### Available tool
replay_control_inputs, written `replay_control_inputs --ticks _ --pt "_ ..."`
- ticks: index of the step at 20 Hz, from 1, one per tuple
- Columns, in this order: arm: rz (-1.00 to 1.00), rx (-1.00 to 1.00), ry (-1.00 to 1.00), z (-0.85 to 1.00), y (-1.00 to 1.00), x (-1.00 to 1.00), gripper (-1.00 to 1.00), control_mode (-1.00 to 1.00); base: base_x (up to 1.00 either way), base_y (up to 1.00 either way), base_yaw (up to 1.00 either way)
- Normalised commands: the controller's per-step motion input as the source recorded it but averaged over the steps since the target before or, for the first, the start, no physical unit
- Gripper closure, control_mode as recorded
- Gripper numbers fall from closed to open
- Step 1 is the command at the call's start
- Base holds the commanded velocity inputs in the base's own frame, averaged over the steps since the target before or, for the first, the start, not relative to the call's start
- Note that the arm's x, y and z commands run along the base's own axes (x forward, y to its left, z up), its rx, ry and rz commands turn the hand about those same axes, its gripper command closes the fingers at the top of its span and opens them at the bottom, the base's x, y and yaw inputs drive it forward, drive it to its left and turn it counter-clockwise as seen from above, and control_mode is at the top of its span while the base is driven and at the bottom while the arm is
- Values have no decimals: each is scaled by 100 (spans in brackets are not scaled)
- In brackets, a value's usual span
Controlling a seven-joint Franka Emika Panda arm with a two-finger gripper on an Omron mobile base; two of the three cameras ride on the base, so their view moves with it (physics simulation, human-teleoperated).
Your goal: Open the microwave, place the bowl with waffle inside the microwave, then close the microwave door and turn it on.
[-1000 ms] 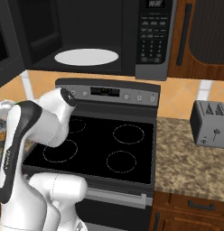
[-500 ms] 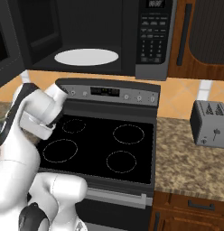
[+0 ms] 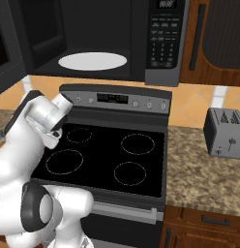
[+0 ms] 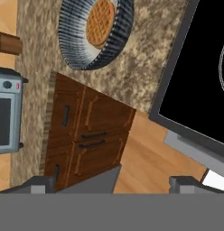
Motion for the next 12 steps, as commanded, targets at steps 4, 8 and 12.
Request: replay_control_inputs --ticks 4,8,12 --pt "0 0 -11 -28 48 31 -100 -100 0 0 0" --pt "0 0 -20 -21 40 10 -100 -100 0 0 0" --pt "-2 0 -23 -8 45 3 -100 -100 0 0 0"
